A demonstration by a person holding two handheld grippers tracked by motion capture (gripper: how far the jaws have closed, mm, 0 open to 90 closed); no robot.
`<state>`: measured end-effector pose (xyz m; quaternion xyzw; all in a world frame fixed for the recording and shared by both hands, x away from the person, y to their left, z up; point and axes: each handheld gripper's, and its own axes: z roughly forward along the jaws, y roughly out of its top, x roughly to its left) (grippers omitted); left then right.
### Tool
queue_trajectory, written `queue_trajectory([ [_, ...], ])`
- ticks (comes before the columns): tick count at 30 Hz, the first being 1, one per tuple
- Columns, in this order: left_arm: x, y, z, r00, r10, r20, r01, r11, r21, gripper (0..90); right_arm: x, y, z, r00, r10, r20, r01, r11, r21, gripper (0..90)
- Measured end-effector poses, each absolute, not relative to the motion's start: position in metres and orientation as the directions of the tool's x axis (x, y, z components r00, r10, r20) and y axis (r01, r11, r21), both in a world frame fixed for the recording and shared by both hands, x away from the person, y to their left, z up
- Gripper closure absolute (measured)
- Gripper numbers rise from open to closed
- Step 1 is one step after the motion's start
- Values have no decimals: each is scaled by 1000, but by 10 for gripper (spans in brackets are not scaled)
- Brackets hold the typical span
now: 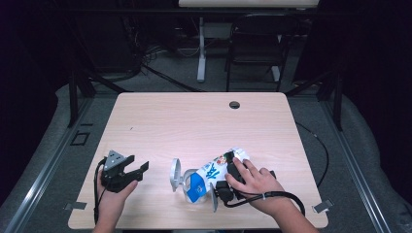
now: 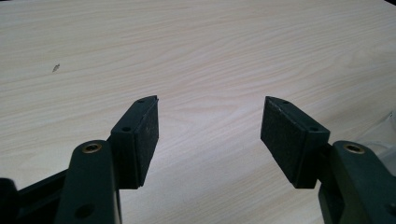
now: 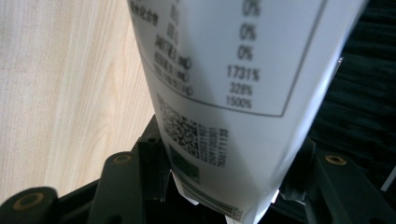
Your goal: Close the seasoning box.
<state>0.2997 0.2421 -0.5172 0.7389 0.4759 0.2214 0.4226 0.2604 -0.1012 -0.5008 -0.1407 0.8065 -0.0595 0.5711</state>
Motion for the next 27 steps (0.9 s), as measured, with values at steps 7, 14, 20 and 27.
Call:
queue_trajectory([
  [7, 300, 242, -517, 449, 890, -75, 517, -190, 835, 373, 260, -101, -501, -306, -298, -904, -160, 952, -259, 479],
  [14, 300, 242, -517, 448, 891, -76, 515, -187, 837, 373, 260, -101, -500, -305, -302, -903, -162, 951, -264, 480],
  [20, 300, 241, -518, 453, 889, -72, 515, -195, 834, 374, 260, -101, -500, -306, -300, -903, -160, 952, -262, 480],
  [27, 300, 242, -517, 450, 890, -74, 516, -192, 835, 374, 260, -101, -500, -303, -301, -904, -162, 951, -263, 482],
])
